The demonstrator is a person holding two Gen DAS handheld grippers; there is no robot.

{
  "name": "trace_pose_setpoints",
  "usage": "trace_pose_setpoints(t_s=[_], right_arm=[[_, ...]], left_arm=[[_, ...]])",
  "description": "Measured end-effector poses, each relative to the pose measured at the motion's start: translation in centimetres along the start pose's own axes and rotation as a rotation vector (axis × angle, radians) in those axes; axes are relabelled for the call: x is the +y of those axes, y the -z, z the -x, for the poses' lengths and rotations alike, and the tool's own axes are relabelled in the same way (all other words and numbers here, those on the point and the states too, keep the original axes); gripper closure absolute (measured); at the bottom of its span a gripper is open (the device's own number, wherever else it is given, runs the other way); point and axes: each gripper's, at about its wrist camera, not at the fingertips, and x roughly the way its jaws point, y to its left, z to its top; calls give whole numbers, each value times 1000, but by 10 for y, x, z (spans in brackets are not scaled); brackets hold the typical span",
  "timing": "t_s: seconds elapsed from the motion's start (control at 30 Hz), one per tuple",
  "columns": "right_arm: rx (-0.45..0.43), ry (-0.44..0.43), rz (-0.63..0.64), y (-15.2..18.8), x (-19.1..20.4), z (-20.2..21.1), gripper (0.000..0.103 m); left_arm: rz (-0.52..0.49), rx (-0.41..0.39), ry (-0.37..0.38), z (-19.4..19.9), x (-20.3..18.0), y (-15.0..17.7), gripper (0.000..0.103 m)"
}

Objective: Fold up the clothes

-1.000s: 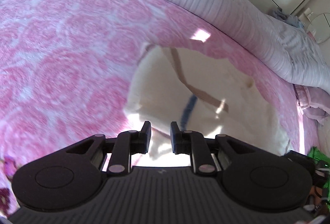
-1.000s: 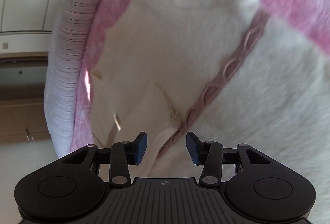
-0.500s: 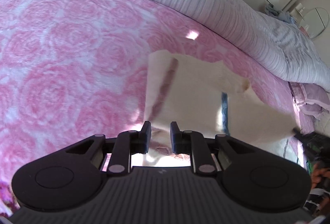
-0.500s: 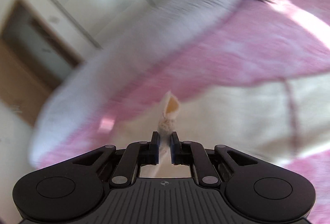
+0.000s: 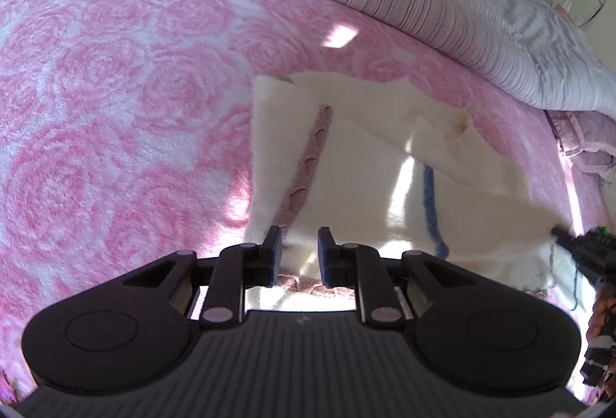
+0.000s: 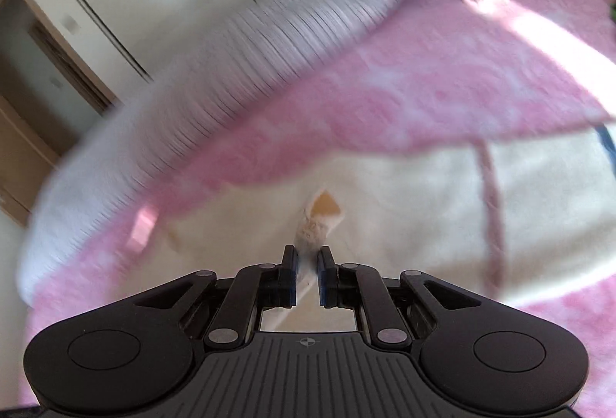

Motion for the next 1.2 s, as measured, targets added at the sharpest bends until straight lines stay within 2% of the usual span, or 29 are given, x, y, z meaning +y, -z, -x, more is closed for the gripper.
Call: trace_pose_setpoints(t_s=[0.07, 0.23, 0.3, 0.4, 0.43, 0.5, 0.53, 0.6, 0.67, 0.73, 0.8, 0.9, 1.0, 1.1, 1.2], right_arm=[[79, 63, -47, 4, -14, -14, 94], [111, 92, -69, 7, -23, -18, 91], [92, 141, -23, 5, -17, -13, 87], [-5, 309, 140, 7, 5, 0, 84], [-35, 332, 183, 8, 9, 3, 83], [-66, 259, 224, 10, 12, 7, 83], [-52, 196, 229, 11, 11, 5, 83], [10, 133, 250, 17, 8, -7, 83], [109, 166, 272, 26, -1, -26, 83], [87, 149, 214, 27, -15, -23, 83], [134, 114, 115, 19, -30, -16, 83], [123, 51, -39, 10, -66, 14, 83], [80, 129, -171, 3, -120, 50, 82], [31, 213, -384, -1, -196, 83, 82], [-93, 240, -612, -3, -267, 121, 82]], left_arm=[[-15, 4, -10, -4, -3, -1, 89], [-76, 3, -36, -17, -10, -7, 89], [-111, -2, -47, -26, -15, -11, 89], [-161, -3, -64, -40, -23, -16, 89], [-177, 1, -71, -45, -25, -15, 89], [-214, 9, -90, -56, -29, -12, 88], [-237, 14, -104, -61, -30, -8, 87], [-264, 22, -123, -65, -33, -4, 85], [-264, 27, -127, -61, -37, -4, 84], [-264, 32, -132, -56, -41, -4, 84], [-264, 38, -136, -52, -45, -4, 85], [-248, 51, -135, -44, -51, -2, 85], [-202, 57, -121, -39, -58, 1, 85], [-157, 61, -108, -35, -65, 4, 85], [-112, 65, -95, -31, -72, 6, 85]])
